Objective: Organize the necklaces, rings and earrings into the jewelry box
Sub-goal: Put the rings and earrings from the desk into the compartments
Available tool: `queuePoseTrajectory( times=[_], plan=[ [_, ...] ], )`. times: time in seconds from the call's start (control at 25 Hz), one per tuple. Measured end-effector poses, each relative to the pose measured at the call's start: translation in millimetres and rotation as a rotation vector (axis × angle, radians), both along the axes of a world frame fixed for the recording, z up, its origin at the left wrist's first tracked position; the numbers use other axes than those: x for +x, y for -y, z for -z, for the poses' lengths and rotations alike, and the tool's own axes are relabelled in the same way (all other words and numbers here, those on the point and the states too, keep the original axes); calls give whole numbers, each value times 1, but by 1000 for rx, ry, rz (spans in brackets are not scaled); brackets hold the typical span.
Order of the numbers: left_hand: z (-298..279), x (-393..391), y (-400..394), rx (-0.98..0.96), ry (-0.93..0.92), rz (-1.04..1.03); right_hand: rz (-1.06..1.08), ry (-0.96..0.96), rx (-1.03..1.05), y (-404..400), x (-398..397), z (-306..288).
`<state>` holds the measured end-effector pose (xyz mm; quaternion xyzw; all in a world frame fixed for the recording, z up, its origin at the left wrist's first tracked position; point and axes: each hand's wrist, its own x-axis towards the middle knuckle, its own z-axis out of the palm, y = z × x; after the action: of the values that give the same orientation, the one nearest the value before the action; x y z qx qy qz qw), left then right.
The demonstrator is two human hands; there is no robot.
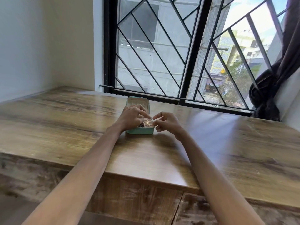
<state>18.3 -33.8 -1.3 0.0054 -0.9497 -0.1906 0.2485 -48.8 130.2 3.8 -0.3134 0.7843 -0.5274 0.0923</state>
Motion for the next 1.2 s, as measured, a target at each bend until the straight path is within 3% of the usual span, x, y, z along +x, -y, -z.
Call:
queuePoseTrajectory(
  times=[0.2,0.64,0.88,1.04,1.2],
  plan=[
    [-4,5,4,-47,-83,-170,-60,41,59,4,5,0],
    [-6,8,0,-108,52,-70,-77,119,50,6,8,1],
    [-5,7,1,-58,-12,-94,-79,160,16,6,8,0],
    [-3,7,-4,-119,102,-9,-91,149,14,7,7,1],
    [-3,7,-3,-122,104,-9,-90,146,8,7,7,2]
  ],
)
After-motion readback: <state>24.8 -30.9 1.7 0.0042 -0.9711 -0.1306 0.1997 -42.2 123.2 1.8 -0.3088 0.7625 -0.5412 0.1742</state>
